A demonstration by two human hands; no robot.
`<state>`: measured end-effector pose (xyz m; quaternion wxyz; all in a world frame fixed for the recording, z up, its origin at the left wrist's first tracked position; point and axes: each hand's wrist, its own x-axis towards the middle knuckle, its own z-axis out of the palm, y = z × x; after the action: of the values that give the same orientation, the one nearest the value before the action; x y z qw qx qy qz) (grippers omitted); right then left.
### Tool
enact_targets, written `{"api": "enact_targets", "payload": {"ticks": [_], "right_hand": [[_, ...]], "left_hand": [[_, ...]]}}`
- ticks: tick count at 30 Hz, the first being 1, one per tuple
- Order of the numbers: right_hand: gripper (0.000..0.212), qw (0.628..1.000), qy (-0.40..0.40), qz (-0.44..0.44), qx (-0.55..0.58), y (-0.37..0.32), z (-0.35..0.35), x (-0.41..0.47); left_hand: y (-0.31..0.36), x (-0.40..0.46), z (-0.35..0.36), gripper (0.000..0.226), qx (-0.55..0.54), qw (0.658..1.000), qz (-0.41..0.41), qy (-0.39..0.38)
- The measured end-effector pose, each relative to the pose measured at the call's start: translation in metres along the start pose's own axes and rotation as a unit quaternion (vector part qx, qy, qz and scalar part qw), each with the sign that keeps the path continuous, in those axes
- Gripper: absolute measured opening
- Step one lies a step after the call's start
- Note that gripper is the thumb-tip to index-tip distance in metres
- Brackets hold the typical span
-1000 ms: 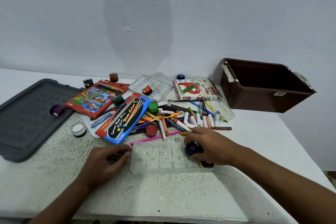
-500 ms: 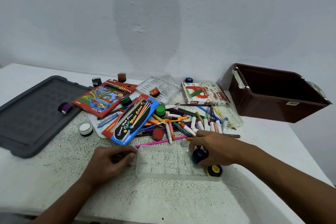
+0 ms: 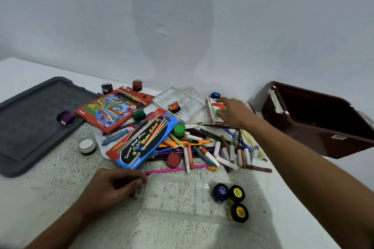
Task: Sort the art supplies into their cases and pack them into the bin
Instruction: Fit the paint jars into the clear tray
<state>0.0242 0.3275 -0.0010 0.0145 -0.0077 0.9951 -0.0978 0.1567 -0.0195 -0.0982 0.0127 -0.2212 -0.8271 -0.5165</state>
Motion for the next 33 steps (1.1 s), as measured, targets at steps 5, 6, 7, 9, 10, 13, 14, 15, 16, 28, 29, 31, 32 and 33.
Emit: {"api": "enact_targets", "payload": {"ticks": [5, 6, 7, 9, 10, 13, 14, 15, 16, 28, 29, 31, 32, 33], "right_hand": [[0.045, 0.998, -0.036, 0.047, -0.018, 0.010, 0.019, 0.053], [0.043, 0.998, -0.040, 0.051, -0.010, 0.011, 0.024, 0.062], [0.041, 0.998, -0.042, 0.054, 0.003, 0.013, 0.029, 0.071], [0.039, 0.997, -0.039, 0.069, 0.019, 0.015, 0.032, 0.082], [0.038, 0.996, -0.037, 0.075, 0.017, 0.017, 0.031, 0.087], [0.040, 0.996, -0.052, 0.070, -0.002, 0.020, 0.030, 0.101], [0.042, 0.996, -0.057, 0.064, -0.008, 0.021, 0.029, 0.104], [0.042, 0.996, -0.064, 0.060, -0.010, 0.020, 0.029, 0.107], [0.041, 0.996, -0.073, 0.057, -0.009, 0.020, 0.030, 0.110], [0.040, 0.999, 0.014, 0.046, -0.008, 0.019, 0.039, 0.110], [0.042, 0.999, 0.022, 0.045, -0.008, 0.017, 0.038, 0.107], [0.042, 0.999, 0.041, 0.031, -0.004, 0.013, 0.036, 0.098], [0.042, 0.998, 0.055, 0.022, 0.003, 0.012, 0.034, 0.092], [0.040, 0.998, 0.068, 0.009, 0.012, 0.011, 0.032, 0.086]], "left_hand": [[0.002, 0.002, -0.001, 0.027, -0.010, 1.000, -0.003, -0.015], [0.001, 0.002, -0.002, 0.026, -0.009, 1.000, -0.008, -0.013], [0.000, 0.002, -0.002, 0.025, -0.004, 1.000, -0.010, -0.011], [-0.001, 0.002, -0.003, 0.023, 0.007, 1.000, -0.009, -0.013], [0.000, 0.002, -0.003, 0.022, 0.008, 1.000, -0.009, -0.016], [0.001, 0.003, -0.004, 0.019, -0.001, 1.000, -0.010, -0.022], [0.001, 0.003, -0.003, 0.019, 0.001, 1.000, -0.011, -0.023], [0.000, 0.004, -0.004, 0.019, 0.005, 1.000, -0.011, -0.022], [0.000, 0.004, -0.003, 0.018, 0.005, 1.000, -0.011, -0.020], [-0.005, 0.003, -0.001, 0.017, -0.014, 1.000, -0.011, -0.014], [-0.005, 0.003, -0.001, 0.017, -0.013, 1.000, -0.011, -0.013], [-0.005, 0.004, 0.000, 0.018, -0.009, 1.000, -0.008, -0.011], [-0.004, 0.004, 0.000, 0.019, -0.008, 1.000, -0.006, -0.010], [-0.003, 0.004, -0.001, 0.020, -0.008, 1.000, -0.004, -0.009]]}}
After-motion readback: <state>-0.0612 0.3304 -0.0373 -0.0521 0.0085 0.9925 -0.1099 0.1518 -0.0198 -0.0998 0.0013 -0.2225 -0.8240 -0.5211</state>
